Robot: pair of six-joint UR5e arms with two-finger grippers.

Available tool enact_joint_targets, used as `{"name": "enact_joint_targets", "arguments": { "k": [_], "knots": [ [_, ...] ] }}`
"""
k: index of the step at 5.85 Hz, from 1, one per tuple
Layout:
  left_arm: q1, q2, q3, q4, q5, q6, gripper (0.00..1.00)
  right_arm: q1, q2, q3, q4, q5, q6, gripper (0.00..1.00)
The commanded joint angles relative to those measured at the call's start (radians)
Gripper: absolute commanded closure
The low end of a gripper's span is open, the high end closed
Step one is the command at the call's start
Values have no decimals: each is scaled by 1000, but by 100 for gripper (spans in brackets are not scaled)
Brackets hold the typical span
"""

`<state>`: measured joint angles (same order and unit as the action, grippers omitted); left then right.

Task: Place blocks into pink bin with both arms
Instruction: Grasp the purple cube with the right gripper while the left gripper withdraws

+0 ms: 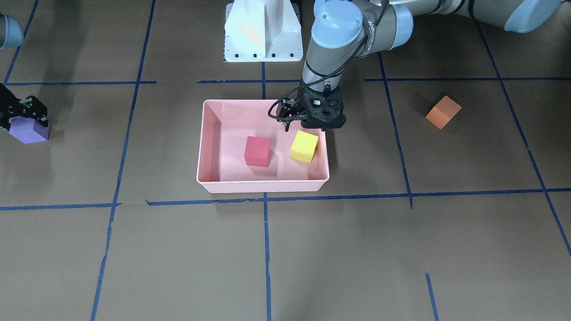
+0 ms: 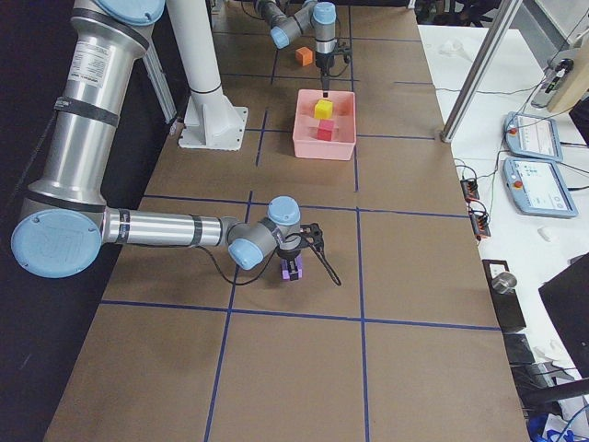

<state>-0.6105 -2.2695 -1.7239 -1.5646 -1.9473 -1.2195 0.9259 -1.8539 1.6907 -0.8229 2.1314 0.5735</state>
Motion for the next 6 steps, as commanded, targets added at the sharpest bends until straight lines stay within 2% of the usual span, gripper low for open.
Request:
{"name": "enact_joint_targets", "arguments": {
  "k": [1,2,3,4,6],
  "knots": [
    [-3,7,-14,1,-10,11,0,-2,10,61,-10,13,5,74],
    [-5,58,-55,1,-18,62,0,-2,62,146,-125,36,56,74],
    [-23,121,-116,27,-53,180,0,-2,167,229,-297,36,122,74],
    [-56,184,-170,38,-56,287,0,-5,305,263,-456,36,197,74],
    [-151,397,-290,35,-86,549,0,-95,619,265,-739,22,387,73]
  ]
}}
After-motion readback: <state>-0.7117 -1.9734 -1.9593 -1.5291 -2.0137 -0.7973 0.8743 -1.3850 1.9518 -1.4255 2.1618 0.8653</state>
